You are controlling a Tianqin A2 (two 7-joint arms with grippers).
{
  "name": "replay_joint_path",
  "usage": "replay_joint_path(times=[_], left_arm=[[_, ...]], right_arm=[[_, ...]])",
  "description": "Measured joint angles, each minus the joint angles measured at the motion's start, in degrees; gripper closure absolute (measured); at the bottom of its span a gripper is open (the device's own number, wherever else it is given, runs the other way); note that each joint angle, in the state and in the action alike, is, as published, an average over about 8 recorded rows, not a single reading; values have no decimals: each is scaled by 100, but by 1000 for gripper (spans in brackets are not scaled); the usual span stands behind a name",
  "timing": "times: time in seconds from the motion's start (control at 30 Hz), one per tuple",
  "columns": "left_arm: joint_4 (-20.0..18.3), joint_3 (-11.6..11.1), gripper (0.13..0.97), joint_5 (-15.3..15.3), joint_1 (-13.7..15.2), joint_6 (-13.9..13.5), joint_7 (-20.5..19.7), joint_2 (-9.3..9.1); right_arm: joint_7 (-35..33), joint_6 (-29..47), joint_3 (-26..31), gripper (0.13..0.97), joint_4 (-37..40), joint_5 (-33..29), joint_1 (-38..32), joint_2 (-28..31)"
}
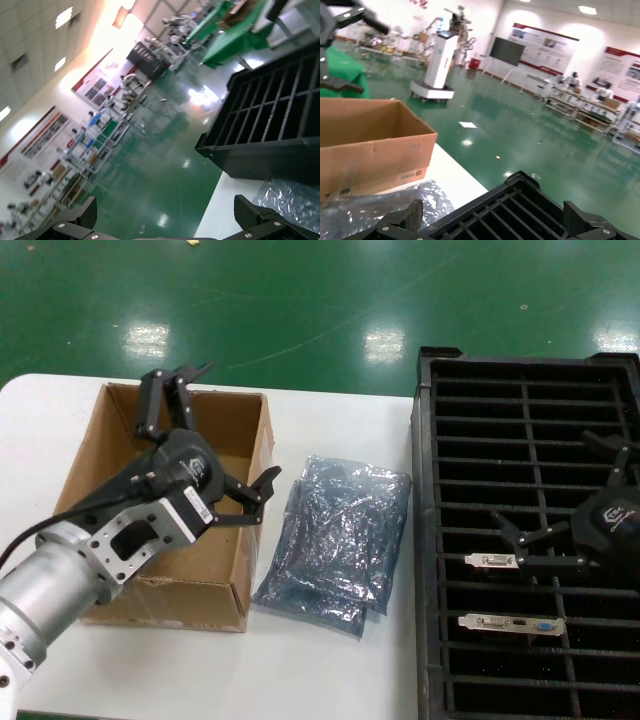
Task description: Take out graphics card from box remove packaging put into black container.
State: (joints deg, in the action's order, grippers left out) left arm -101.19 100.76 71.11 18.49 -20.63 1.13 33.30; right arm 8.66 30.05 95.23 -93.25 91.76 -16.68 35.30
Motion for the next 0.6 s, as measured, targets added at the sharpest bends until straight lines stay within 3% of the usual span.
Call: replay_joint_path(times=[0.6], left_arm=[[424,-404,132,1423,-824,916,-50,-719]], right_arm=[[-385,-1336,-158,129,70,506,743,-807]])
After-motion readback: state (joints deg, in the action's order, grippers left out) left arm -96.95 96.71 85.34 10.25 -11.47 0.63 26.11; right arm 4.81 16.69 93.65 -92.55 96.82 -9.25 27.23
